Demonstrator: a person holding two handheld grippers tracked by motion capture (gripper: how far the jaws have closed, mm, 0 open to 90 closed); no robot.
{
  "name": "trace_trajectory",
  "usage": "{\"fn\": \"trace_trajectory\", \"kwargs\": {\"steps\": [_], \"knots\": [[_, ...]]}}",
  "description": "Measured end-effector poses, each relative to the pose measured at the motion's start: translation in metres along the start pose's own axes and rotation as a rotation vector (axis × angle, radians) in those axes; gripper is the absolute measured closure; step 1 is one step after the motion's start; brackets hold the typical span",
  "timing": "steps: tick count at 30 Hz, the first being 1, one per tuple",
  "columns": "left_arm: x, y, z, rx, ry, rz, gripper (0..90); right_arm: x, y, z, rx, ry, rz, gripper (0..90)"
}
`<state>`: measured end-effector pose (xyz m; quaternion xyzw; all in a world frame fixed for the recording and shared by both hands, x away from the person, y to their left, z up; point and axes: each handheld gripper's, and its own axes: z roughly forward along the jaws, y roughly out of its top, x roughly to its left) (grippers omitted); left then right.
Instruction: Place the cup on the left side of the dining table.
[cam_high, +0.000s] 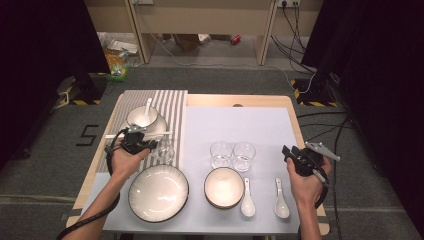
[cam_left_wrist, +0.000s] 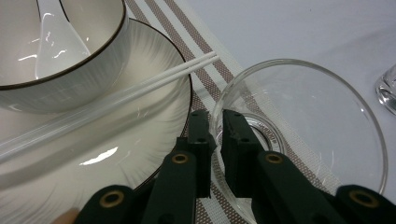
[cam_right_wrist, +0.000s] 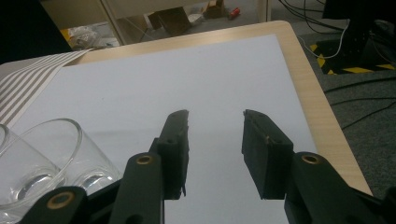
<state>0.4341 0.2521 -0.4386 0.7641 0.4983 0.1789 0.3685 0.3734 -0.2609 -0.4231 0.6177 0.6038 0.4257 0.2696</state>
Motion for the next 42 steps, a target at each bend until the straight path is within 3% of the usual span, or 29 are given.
{"fn": "trace_trajectory", "kwargs": {"steps": [6,20,27,32,42], "knots": [[0.001,0.004,0.001,0.032,-0.014,-0.003,81.2,0.000,0.000,0.000,-0.004,0.002,0.002,61.1],[-0.003,0.011,0.013,-0.003,-0.009,-0.035,77.7,-0.001,0.000,0.000,-0.001,0.000,0.005,60.5],[-0.002,0.015,-0.003,-0.067,0.015,-0.043,59.4,0.000,0.000,0.000,0.001,0.006,0.005,60.2],[-0.002,0.013,-0.017,-0.109,-0.004,-0.035,46.3,0.000,0.000,0.000,0.000,0.006,0.006,60.1],[0.012,-0.008,-0.048,-0.187,0.039,0.010,36.1,0.000,-0.001,-0.001,-0.001,0.003,0.010,59.7]]}}
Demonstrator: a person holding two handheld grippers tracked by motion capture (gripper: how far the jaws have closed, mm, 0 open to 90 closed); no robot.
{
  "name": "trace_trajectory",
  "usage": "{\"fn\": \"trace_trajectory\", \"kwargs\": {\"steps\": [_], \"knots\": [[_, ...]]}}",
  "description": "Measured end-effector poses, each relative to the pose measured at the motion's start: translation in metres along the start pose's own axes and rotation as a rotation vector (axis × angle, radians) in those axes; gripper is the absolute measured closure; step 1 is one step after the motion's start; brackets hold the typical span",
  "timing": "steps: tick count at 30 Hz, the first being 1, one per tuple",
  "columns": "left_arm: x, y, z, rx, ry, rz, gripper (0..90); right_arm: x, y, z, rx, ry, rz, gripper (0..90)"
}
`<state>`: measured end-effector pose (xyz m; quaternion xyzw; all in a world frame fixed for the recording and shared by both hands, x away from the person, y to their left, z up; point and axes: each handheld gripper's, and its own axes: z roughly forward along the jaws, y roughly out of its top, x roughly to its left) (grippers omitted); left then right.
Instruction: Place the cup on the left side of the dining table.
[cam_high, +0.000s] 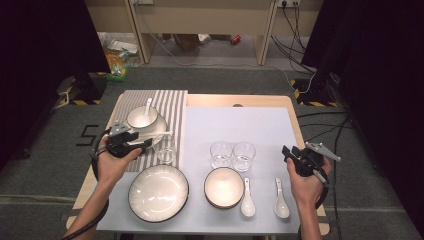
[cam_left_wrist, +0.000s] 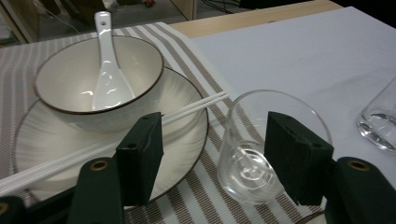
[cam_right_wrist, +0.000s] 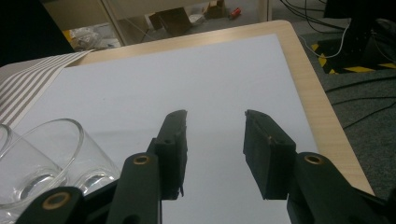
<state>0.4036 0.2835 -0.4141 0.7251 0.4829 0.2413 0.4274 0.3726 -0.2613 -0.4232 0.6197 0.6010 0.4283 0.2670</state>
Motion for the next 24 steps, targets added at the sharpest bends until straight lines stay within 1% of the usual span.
{"fn": "trace_trajectory", "kwargs": {"steps": [1,2,3,5,8,11,13,16,18,19,21,24], "knots": [[0.004,-0.006,-0.005,-0.011,0.003,0.001,35.3,0.000,0.000,0.000,-0.002,0.001,0.000,59.7],[0.007,-0.011,-0.008,-0.016,0.003,-0.005,35.0,0.000,0.000,0.000,-0.003,0.002,0.002,59.6],[0.010,-0.016,-0.011,-0.014,0.004,-0.005,34.7,-0.001,0.000,0.000,-0.003,0.001,0.001,59.6],[0.016,-0.027,-0.016,-0.018,0.021,-0.002,33.9,-0.001,0.000,0.000,-0.002,0.002,0.002,59.6],[0.025,-0.043,-0.023,-0.022,0.040,-0.013,33.7,-0.001,0.000,0.000,-0.002,0.002,0.002,59.5],[0.032,-0.061,-0.028,-0.047,0.035,-0.039,33.6,-0.001,0.000,-0.001,-0.004,0.001,0.000,59.5],[0.036,-0.073,-0.031,-0.057,0.046,-0.051,33.6,-0.001,0.000,-0.001,-0.007,0.002,-0.001,59.4],[0.038,-0.087,-0.034,-0.070,0.055,-0.071,33.4,0.000,0.000,-0.001,-0.004,0.000,-0.001,59.3],[0.037,-0.093,-0.035,-0.061,0.058,-0.062,33.2,0.000,0.000,-0.001,-0.002,0.002,-0.001,59.3],[0.037,-0.095,-0.036,-0.066,0.061,-0.062,33.0,0.000,0.000,-0.001,-0.004,0.004,-0.002,59.2],[0.036,-0.099,-0.038,-0.079,0.068,-0.070,32.8,0.001,0.000,-0.001,-0.007,0.008,0.002,59.2],[0.034,-0.106,-0.039,-0.082,0.074,-0.075,32.3,0.000,0.000,-0.002,-0.006,0.008,0.002,59.1]]}}
